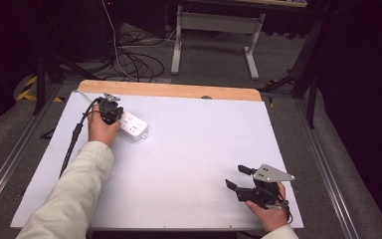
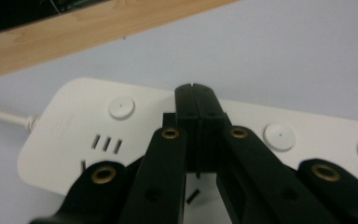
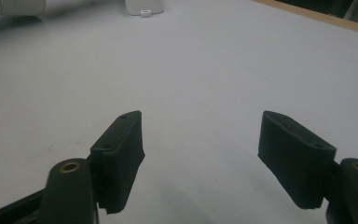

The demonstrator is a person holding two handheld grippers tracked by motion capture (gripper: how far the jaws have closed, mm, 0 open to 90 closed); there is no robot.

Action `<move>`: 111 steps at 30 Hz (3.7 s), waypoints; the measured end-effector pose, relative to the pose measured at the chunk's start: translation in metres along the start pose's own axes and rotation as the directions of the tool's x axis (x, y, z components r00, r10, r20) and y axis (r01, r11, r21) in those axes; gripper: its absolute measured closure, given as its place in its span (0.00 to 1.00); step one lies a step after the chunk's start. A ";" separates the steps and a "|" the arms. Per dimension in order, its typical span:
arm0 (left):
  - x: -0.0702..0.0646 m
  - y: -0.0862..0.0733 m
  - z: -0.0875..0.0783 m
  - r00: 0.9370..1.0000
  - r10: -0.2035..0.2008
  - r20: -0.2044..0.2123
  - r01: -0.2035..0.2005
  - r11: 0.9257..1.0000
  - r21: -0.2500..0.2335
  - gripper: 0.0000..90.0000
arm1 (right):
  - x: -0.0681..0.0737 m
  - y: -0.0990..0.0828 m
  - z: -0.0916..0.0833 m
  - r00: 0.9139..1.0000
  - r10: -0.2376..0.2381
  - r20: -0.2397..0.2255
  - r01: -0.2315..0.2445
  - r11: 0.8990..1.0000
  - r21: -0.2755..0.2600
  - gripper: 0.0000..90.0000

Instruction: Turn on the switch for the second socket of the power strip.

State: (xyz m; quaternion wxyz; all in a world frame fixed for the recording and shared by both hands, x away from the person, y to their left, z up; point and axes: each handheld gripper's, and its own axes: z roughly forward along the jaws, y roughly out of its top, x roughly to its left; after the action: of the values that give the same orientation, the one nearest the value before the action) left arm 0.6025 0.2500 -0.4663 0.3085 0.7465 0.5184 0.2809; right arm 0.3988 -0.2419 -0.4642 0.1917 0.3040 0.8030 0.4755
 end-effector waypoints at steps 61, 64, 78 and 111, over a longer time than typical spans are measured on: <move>-0.028 0.017 -0.121 0.966 0.057 0.251 -0.004 0.978 -0.208 0.33 | 0.002 0.001 -0.002 1.000 -0.003 0.007 0.003 1.000 -0.007 0.35; -0.032 0.014 -0.134 0.960 0.074 0.270 -0.010 0.973 -0.232 0.30 | 0.001 0.001 -0.002 1.000 -0.001 0.006 0.001 1.000 -0.009 0.35; -0.041 -0.028 -0.184 0.915 0.151 0.373 -0.017 0.941 -0.339 0.19 | 0.002 0.002 -0.002 1.000 0.000 -0.005 -0.001 1.000 -0.019 0.35; -0.046 -0.152 -0.181 0.850 0.179 0.495 0.017 0.931 -0.365 0.09 | 0.004 0.001 -0.002 0.999 0.000 -0.037 -0.001 1.000 -0.024 0.35</move>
State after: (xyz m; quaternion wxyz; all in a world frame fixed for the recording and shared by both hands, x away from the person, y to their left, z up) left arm 0.3635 0.2780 -0.4673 0.5547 0.7475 0.3233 0.1705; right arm 0.3951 -0.2396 -0.4623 0.1803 0.2927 0.8005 0.4909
